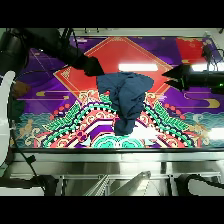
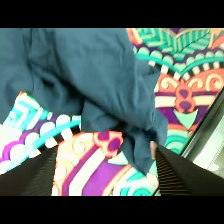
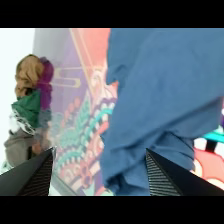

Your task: Fold the shirts.

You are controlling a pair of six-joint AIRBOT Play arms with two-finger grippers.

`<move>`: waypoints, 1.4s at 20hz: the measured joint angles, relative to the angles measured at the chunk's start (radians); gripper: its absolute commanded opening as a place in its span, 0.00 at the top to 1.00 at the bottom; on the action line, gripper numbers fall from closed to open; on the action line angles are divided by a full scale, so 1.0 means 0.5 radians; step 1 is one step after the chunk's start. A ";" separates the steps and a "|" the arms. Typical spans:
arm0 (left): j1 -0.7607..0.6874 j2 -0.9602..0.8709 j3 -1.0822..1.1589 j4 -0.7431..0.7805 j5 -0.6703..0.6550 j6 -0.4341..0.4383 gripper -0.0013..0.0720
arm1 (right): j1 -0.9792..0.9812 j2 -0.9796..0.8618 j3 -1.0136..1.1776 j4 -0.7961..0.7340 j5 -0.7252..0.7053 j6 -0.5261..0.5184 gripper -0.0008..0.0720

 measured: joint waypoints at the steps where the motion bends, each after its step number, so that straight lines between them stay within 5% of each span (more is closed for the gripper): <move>1: 0.011 0.030 -0.086 0.044 -0.001 -0.024 0.33 | -0.014 -0.003 -0.002 -0.085 0.002 0.034 0.13; 2: 0.035 0.057 -0.182 0.078 -0.001 -0.050 0.33 | -0.018 -0.009 -0.003 -0.171 -0.005 0.072 0.13; 3: 0.067 0.078 -0.278 0.098 0.000 -0.076 0.47 | -0.017 -0.022 -0.003 -0.251 -0.027 0.105 0.25; 4: 0.103 0.091 -0.369 0.116 -0.004 -0.111 0.72 | -0.004 -0.044 -0.003 -0.320 -0.063 0.132 0.30; 5: 0.145 0.098 -0.459 0.134 -0.024 -0.144 0.73 | 0.020 -0.076 -0.003 -0.372 -0.107 0.159 0.30; 6: 0.196 0.098 -0.545 0.138 -0.069 -0.195 0.64 | 0.053 -0.118 0.000 -0.413 -0.149 0.172 0.30; 8: 0.304 0.065 -0.667 0.131 -0.195 -0.300 0.03 | 0.134 -0.242 0.050 -0.462 -0.263 0.201 0.30; 16: 0.578 -0.464 -0.709 -0.423 -0.471 -0.455 0.02 | 0.341 -0.878 0.573 -0.517 -0.408 0.491 0.30; 27: 0.191 -1.233 0.230 -0.567 -0.510 -0.622 0.03 | 0.462 -1.114 0.808 -0.298 -0.461 0.530 0.39; 28: 0.170 -1.278 0.286 -0.580 -0.510 -0.655 0.20 | 0.465 -1.116 0.810 -0.262 -0.458 0.516 0.39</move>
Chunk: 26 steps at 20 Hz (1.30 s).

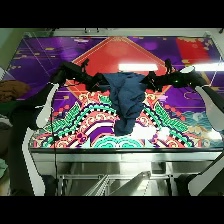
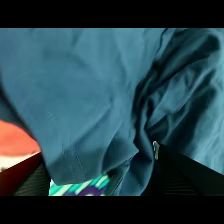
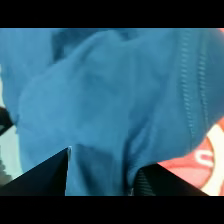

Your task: Fold the shirts.

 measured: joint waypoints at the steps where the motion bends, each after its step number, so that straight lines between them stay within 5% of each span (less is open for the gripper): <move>1: -0.013 -0.031 0.027 -0.006 -0.005 -0.021 0.57 | 0.002 -0.002 0.002 0.036 0.014 -0.014 0.47; 2: -0.022 -0.059 0.037 0.017 -0.020 -0.044 0.99 | 0.002 -0.002 0.003 0.075 0.029 -0.034 0.74; 3: -0.025 -0.080 0.037 0.031 -0.024 -0.048 0.96 | 0.003 -0.005 0.004 0.117 0.040 -0.058 0.92; 4: -0.025 -0.089 0.045 0.026 -0.023 -0.064 0.96 | 0.003 -0.005 0.004 0.165 0.054 -0.089 0.96; 10: 0.031 0.100 0.150 -0.178 0.062 0.043 0.96 | -0.060 0.105 0.046 0.756 0.283 -0.537 0.97; 16: 0.267 1.253 0.002 -0.449 0.501 0.347 0.96 | -0.369 1.030 0.071 1.174 0.639 -0.996 0.96; 22: 0.523 2.389 -0.234 -0.382 0.510 0.365 0.96 | -0.374 1.912 0.073 0.652 0.559 -0.971 0.96; 26: 0.675 2.599 -0.537 -0.290 0.455 0.359 0.95 | -0.084 1.843 0.072 0.292 0.323 -0.880 0.96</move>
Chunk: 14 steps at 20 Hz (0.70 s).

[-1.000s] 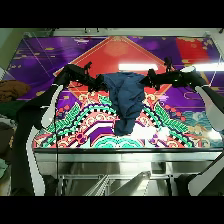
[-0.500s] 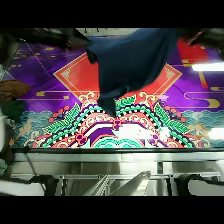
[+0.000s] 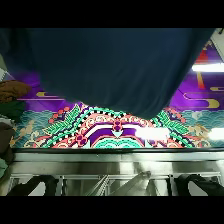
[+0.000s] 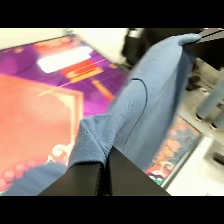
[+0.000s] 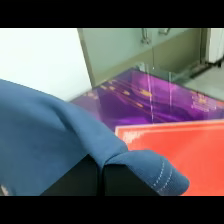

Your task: Fold the shirts.

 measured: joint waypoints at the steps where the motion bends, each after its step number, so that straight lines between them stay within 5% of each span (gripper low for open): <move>1: 0.020 -0.034 -0.073 0.018 -0.010 0.002 0.95 | 0.069 -0.096 -0.002 -0.062 -0.063 0.014 0.96; 4: 0.033 -0.301 -0.253 0.033 -0.139 0.115 0.95 | 0.204 -0.499 -0.002 -0.166 -0.287 0.039 0.96; 5: 0.020 -0.451 -0.283 0.038 -0.209 0.169 0.83 | 0.220 -0.636 -0.002 -0.192 -0.340 0.050 0.96; 7: -0.026 -0.794 -0.269 0.054 -0.297 0.256 0.22 | 0.232 -0.892 -0.004 -0.235 -0.414 0.063 0.93; 8: -0.055 -0.975 -0.221 0.050 -0.313 0.286 0.00 | 0.228 -1.014 -0.003 -0.240 -0.449 0.076 0.74; 9: -0.087 -1.166 -0.150 0.045 -0.314 0.306 0.00 | 0.217 -1.117 -0.002 -0.243 -0.492 0.098 0.70; 11: -0.122 -1.505 0.056 0.036 -0.287 0.311 0.00 | 0.166 -1.258 -0.002 -0.317 -0.549 0.185 0.35; 14: -0.115 -1.846 0.384 0.030 -0.080 0.207 0.00 | 0.031 -1.314 -0.002 -0.559 -0.484 0.362 0.28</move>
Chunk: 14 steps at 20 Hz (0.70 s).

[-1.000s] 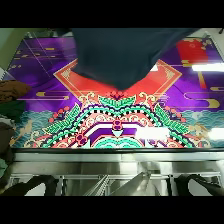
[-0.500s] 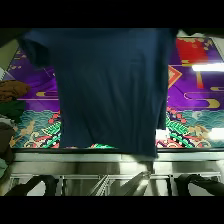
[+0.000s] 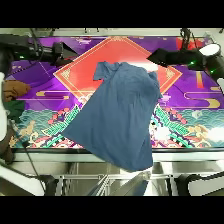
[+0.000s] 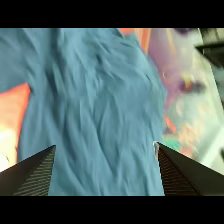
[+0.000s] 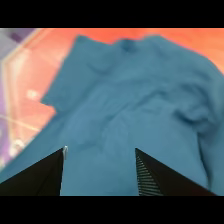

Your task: Fold the shirts.

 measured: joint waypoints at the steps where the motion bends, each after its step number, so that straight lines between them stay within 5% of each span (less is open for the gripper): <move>1: 0.014 -0.061 0.067 -0.006 0.097 -0.053 0.00 | -0.054 0.008 0.001 -0.127 0.064 0.087 0.28; 7: 0.016 0.045 -0.407 0.281 0.514 -0.272 0.00 | -0.363 0.040 0.001 -0.904 0.449 0.565 0.28; 14: 0.108 0.703 -1.601 0.879 0.300 -0.429 0.00 | -0.454 -0.008 -0.012 -0.973 0.608 0.638 0.28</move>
